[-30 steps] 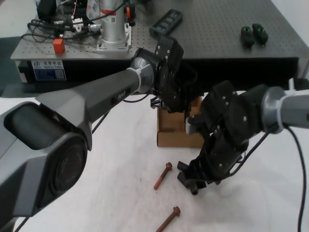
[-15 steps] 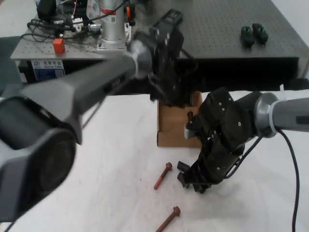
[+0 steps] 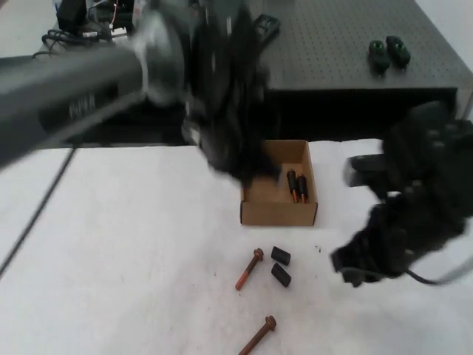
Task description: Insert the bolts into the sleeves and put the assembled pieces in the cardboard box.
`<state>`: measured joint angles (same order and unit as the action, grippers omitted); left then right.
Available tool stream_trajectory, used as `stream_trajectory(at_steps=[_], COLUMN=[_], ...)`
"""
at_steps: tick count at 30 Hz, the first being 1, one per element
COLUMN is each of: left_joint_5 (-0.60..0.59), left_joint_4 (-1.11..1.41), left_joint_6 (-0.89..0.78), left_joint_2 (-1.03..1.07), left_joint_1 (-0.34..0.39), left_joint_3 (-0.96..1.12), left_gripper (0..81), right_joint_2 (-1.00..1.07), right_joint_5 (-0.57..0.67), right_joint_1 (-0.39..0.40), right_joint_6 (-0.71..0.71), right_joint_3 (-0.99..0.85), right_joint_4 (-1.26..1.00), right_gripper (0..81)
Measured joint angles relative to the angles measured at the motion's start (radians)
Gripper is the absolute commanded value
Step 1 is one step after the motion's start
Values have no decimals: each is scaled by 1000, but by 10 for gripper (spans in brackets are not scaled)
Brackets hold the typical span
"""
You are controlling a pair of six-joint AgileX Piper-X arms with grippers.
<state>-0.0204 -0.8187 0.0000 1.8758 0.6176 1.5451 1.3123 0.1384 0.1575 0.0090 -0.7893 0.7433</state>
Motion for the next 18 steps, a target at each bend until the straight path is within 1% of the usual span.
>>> stream_trajectory(at_steps=[1, 4, 10, 15, 18], left_joint_5=[-27, -62, -98, -100, -101], left_joint_4=[28, 48, 93, 92, 92], left_joint_6=[47, 89, 165, 191, 196], left_joint_2=[10, 41, 133, 187, 220], left_joint_1=[7, 8, 17, 46, 49], left_joint_3=[-59, -81, -83, -79, -38], left_gripper=[213, 220, 307, 293, 293], right_joint_2=[-35, -153, -234, -245, -247], right_joint_5=[-1, 1, 2, 2, 2], right_joint_1=[-2, -3, -3, -3, -3], right_joint_6=[0, 14, 36, 38, 38], right_joint_3=[19, 81, 145, 184, 194], right_joint_4=[12, 48, 55, 58, 58], right_gripper=[1, 1, 1, 1, 1])
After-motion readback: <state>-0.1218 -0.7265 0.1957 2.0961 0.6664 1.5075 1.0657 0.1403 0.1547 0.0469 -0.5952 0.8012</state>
